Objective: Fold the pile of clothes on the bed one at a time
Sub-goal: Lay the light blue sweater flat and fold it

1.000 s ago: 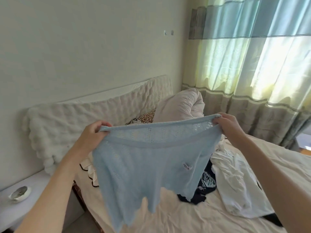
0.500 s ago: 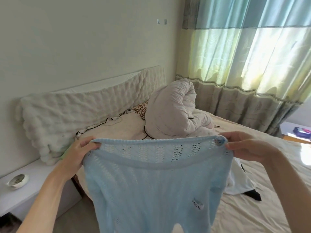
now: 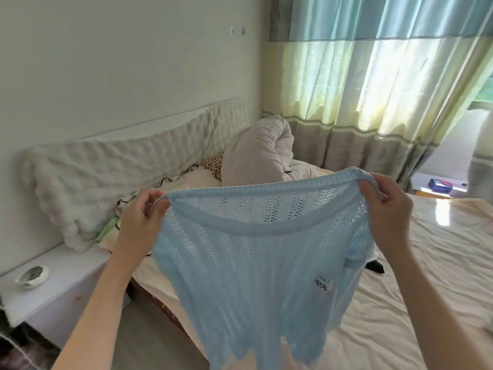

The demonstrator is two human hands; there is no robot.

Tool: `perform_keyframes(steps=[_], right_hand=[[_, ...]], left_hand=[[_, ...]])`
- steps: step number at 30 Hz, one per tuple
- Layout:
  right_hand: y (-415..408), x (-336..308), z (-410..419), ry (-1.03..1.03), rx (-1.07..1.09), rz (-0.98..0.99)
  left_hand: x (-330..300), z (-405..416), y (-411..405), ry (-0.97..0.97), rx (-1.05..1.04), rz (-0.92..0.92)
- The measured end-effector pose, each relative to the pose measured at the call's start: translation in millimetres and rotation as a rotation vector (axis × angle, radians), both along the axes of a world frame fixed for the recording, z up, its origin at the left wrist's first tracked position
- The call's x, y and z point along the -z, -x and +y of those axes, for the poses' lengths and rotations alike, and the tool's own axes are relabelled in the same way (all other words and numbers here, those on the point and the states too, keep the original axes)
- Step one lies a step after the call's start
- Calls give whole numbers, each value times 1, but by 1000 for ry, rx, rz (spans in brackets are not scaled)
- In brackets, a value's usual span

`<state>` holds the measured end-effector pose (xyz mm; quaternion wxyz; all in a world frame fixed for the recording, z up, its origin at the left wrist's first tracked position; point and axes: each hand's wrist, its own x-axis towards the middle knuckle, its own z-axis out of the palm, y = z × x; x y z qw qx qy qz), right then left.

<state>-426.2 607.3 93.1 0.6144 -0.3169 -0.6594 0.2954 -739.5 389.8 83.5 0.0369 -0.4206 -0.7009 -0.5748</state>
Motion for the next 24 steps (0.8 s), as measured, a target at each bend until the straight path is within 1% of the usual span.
perform_keyframes(steps=[2,5,9,12,15,19,22,24], right_hand=[[-4,-9,-13,-67,86,-21],[-12,-27,-30,-142,130,6],[-18,-52,-47,-207,142,94],[-16,-55,-39,-197,189,81],[-9,-43,-14,-145,259,-27],[15,-8,35,-77,328,-236],[39,34,91,-26,343,-395],[58,72,133,28,321,-491]], left_hand=[[-9,-3,-12,-36,-109,119],[-21,-11,-26,-120,-202,199],[-42,-19,-37,-273,-290,246],[-49,-11,-45,-295,-284,242],[-40,8,-37,-194,-286,273],[-11,52,-6,85,-227,337],[24,98,23,305,-144,384],[58,133,43,409,-138,368]])
